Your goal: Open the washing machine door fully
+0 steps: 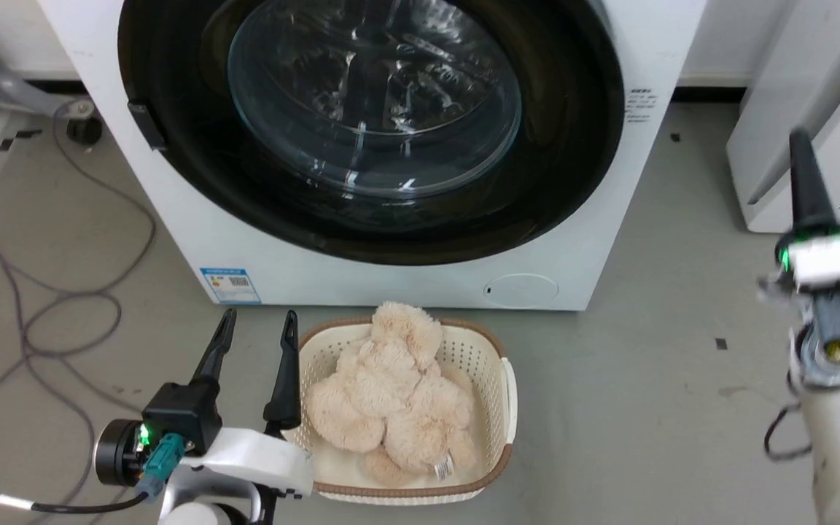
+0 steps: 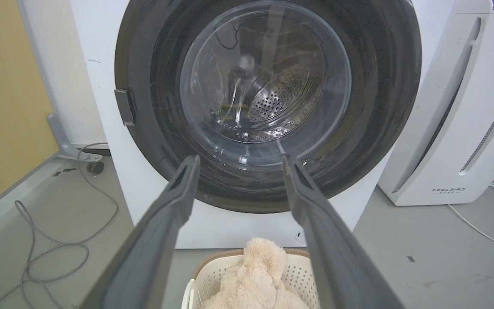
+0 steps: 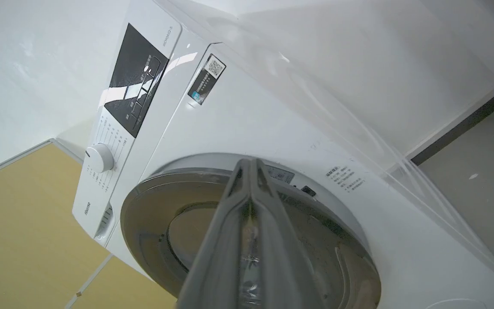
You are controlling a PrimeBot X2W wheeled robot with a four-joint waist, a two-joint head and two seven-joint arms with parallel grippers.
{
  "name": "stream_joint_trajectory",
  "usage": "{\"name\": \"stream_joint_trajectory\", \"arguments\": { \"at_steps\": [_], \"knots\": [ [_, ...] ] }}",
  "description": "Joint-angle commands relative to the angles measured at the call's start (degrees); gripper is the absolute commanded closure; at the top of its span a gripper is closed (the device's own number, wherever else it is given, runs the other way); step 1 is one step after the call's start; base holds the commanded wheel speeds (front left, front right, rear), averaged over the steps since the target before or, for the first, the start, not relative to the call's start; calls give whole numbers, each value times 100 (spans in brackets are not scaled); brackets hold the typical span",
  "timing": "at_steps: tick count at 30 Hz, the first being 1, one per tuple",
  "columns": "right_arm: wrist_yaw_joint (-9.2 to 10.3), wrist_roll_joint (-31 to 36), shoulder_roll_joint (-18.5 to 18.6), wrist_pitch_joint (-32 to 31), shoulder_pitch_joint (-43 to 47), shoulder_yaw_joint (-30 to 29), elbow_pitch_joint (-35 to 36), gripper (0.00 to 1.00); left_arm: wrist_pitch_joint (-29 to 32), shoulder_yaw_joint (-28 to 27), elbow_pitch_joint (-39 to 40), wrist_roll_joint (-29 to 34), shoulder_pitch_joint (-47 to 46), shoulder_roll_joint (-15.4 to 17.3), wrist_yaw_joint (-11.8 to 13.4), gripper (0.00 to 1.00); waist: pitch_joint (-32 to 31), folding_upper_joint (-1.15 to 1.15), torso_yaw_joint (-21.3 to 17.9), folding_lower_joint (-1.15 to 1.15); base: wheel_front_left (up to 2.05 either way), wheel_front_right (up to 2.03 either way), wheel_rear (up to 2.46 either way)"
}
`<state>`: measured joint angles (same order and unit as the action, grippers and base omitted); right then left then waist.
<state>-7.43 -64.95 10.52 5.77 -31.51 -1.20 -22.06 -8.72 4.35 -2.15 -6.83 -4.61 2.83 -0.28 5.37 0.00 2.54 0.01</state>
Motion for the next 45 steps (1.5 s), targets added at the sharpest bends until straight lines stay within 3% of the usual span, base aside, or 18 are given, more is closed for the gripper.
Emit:
{"name": "stream_joint_trajectory", "arguments": {
  "at_steps": [1, 15, 25, 34, 45],
  "knots": [
    [-4, -209, 107, -51, -309, 72, -143, 100, -62, 8, 21, -49, -107, 5, -46, 0, 58, 0, 39, -1, 0, 0, 0],
    [-5, -787, 662, -779, -2647, 1176, -2001, 100, -217, 86, 82, -211, -347, 5, -81, 0, 536, 0, 224, -1, 0, 0, 0],
    [-5, -841, 788, -2102, -4539, 2278, -3499, 100, -337, 190, 149, -395, -663, 5, -67, 0, 1018, 0, 322, -1, 0, 0, 0],
    [-5, -982, 809, -3310, -5567, 3088, -4219, 100, -445, 237, 150, -552, -869, 5, -63, 0, 1337, 0, 405, -1, 0, 0, 0],
    [-6, -1440, 730, -3938, -6505, 3681, -4912, 100, -576, 346, 175, -704, -1105, 5, -48, 0, 1715, 0, 519, -1, 0, 0, 0]
  ]
}}
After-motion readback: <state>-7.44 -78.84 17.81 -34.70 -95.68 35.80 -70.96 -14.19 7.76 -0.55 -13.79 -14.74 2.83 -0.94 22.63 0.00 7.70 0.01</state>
